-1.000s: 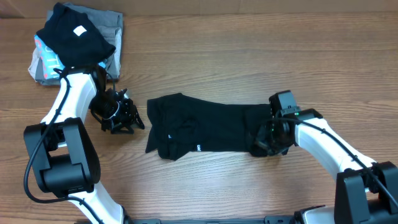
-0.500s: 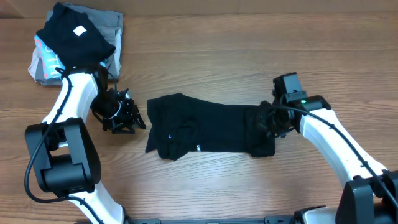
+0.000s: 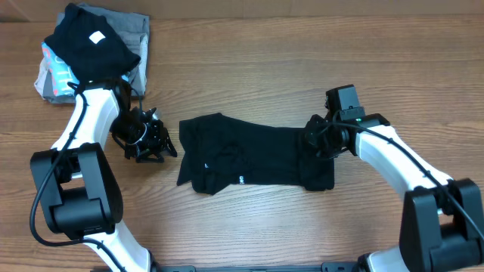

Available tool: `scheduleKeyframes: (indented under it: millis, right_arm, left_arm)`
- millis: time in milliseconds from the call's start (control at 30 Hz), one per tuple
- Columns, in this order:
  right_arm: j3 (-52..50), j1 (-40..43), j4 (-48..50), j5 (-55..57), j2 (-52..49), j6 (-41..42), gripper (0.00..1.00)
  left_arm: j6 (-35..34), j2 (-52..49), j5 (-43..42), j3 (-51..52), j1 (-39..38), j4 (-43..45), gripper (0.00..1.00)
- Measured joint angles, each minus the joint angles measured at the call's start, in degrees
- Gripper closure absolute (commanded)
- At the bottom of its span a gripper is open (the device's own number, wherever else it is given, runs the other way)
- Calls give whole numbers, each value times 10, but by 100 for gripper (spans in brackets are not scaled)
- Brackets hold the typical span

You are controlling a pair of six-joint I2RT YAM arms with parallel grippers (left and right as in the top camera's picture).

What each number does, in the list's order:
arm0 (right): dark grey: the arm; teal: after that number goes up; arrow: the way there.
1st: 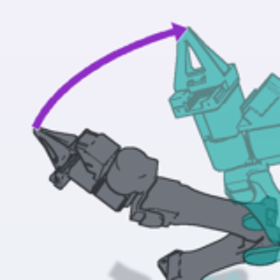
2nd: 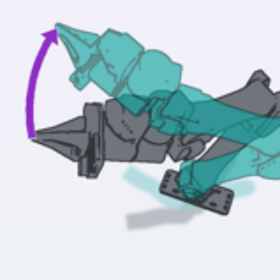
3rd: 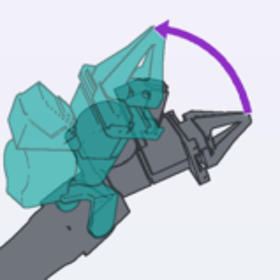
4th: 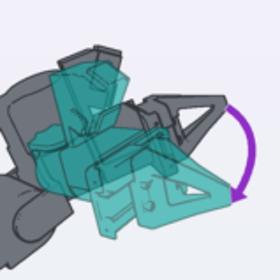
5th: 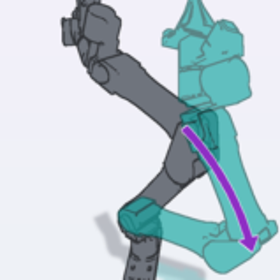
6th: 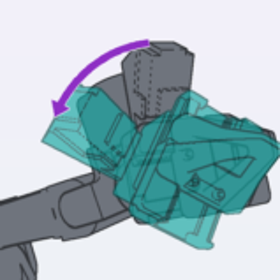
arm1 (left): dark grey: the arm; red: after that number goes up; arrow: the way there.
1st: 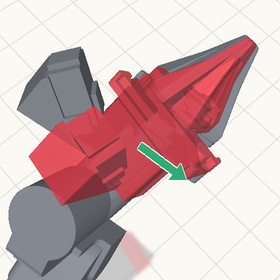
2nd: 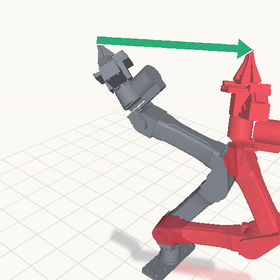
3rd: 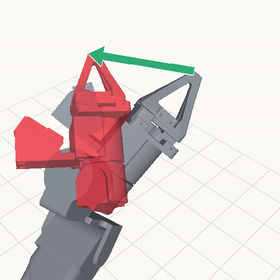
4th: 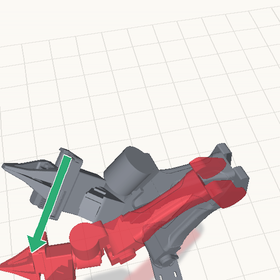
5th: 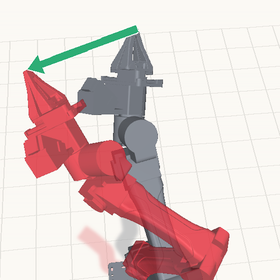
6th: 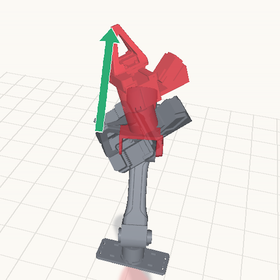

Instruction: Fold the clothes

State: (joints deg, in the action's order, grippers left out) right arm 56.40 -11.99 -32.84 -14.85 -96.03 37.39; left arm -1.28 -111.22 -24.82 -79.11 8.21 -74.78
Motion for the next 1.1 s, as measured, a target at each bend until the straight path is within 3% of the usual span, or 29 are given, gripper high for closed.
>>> scheduleKeyframes:
  millis: [300,533,700,833,967,1100]
  right_arm:
    - [1,4,44,20,-47,5,94]
    - [94,54,-144,36,-34,-19,96]
    - [155,67,-267,39,33,-54,83]
    - [160,63,-347,39,68,-84,83]
    - [124,58,-332,42,68,-104,84]
    - [40,55,-250,26,65,-111,84]
  left_arm:
    - [0,0,0,0,0,0,57]
    - [0,0,0,0,0,0,57]
    - [0,0,0,0,-4,0,57]
    - [0,0,0,0,-4,0,57]
    - [0,0,0,0,-4,5,55]
    - [0,0,0,0,-4,5,55]
